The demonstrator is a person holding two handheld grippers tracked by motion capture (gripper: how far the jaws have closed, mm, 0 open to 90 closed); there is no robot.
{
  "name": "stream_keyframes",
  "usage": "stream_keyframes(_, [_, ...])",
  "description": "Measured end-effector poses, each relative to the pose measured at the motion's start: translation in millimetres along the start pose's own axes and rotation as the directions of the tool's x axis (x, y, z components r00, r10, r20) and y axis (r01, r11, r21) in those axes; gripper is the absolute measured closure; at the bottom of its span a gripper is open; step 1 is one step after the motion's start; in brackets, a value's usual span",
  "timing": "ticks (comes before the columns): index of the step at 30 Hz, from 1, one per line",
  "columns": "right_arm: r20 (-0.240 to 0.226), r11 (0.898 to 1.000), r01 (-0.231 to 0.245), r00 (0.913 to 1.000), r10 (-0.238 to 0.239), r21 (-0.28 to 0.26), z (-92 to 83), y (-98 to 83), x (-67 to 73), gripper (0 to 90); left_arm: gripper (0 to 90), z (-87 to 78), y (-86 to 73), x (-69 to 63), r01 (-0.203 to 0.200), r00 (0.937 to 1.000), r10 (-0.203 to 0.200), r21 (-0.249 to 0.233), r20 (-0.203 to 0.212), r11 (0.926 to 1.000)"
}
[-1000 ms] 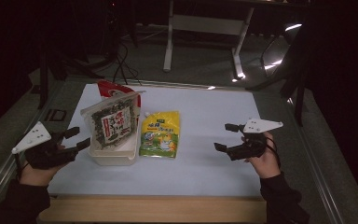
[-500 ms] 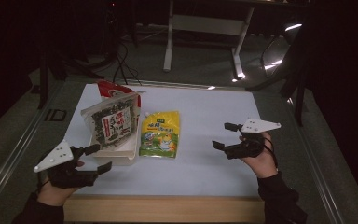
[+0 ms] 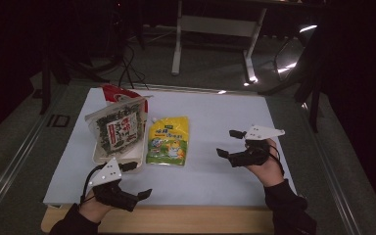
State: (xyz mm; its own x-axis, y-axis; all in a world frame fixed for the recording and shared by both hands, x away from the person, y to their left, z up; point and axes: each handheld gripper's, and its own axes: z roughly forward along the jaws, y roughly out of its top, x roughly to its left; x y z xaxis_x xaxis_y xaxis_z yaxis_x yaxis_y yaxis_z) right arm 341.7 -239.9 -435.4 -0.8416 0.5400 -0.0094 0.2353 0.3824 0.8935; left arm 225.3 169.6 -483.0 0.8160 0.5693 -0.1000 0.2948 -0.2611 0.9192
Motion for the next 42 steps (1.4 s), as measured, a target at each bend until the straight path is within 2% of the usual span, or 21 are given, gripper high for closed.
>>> stream_keyframes(2, [-0.008,1.0,0.0,1.0,0.0,0.002,2.5,0.1,0.1,15.6,2.4,3.6,-1.3,-2.1,-0.007,0.9999,0.007,-0.01,-0.015,0.9999])
stream_keyframes(6, [-0.013,1.0,-0.001,0.9999,0.0,-0.01,8.0,1.9,1.0,15.6,2.4,7.4,-5.3,-3.4,-0.021,0.9996,0.021,-0.014,-0.017,0.9997])
stream_keyframes(10, [-0.02,1.0,0.005,0.9998,-0.005,-0.007,15.2,5.1,1.9,19.0,2.4,9.5,-8.6,-2.4,-0.018,0.9996,0.018,0.004,-0.019,0.9998])
stream_keyframes(13, [-0.024,1.0,0.011,0.9997,-0.011,-0.007,21.8,8.9,3.1,19.0,2.4,10.7,-9.8,-2.6,-0.018,0.9998,0.018,0.006,-0.01,0.9998])
stream_keyframes(18, [-0.044,1.0,0.017,0.9989,-0.017,-0.009,35.0,16.1,5.2,19.4,2.3,12.9,-10.8,-4.8,-0.043,0.9987,0.043,0.006,-0.025,0.9991])
stream_keyframes(21, [-0.05,1.0,0.022,0.9985,-0.023,-0.012,44.7,20.0,6.0,22.9,2.4,13.4,-12.6,-6.1,-0.047,0.9987,0.047,-0.002,-0.022,0.9989])
stream_keyframes(27, [-0.043,1.0,0.023,0.9988,-0.023,-0.006,71.2,29.6,3.1,31.5,2.3,16.7,-15.1,-10.1,-0.068,0.9974,0.068,0.01,-0.021,0.9976])
stream_keyframes(29, [-0.022,0.999,0.032,0.9992,-0.032,0.0,80.1,32.3,2.4,40.3,2.3,17.1,-15.4,-10.0,-0.061,0.998,0.061,0.012,-0.016,0.9981])
stream_keyframes(30, [-0.02,1.0,0.028,0.9994,-0.028,0.0,85.4,33.9,1.9,41.0,2.3,17.1,-15.7,-10.0,-0.063,0.9978,0.063,0.009,-0.018,0.998])
stream_keyframes(32, [-0.006,0.999,0.029,0.9996,-0.028,0.014,94.6,36.2,1.1,51.5,2.3,16.5,-15.9,-9.3,-0.062,0.9979,0.062,0.008,-0.017,0.998])
stream_keyframes(33, [0.005,1.0,0.027,0.9996,-0.027,0.013,97.7,36.6,0.8,53.1,2.3,16.0,-16.0,-9.2,-0.064,0.9977,0.064,0.006,-0.021,0.9979])
stream_keyframes(36, [0.007,1.0,0.003,1.0,-0.003,0.025,109.7,36.9,-1.8,64.7,2.4,15.1,-16.2,-8.7,-0.065,0.9975,0.066,0.007,-0.027,0.9978])
stream_keyframes(40, [0.01,0.999,-0.001,0.9999,0.0,0.051,128.4,37.7,-3.5,70.5,2.4,14.3,-17.5,-8.0,-0.063,0.9976,0.063,0.006,-0.029,0.998])
stream_keyframes(42, [0.026,0.997,0.005,0.9996,-0.007,0.073,139.8,39.1,-4.9,74.7,2.3,13.9,-17.9,-8.0,-0.063,0.9976,0.063,0.01,-0.031,0.998])
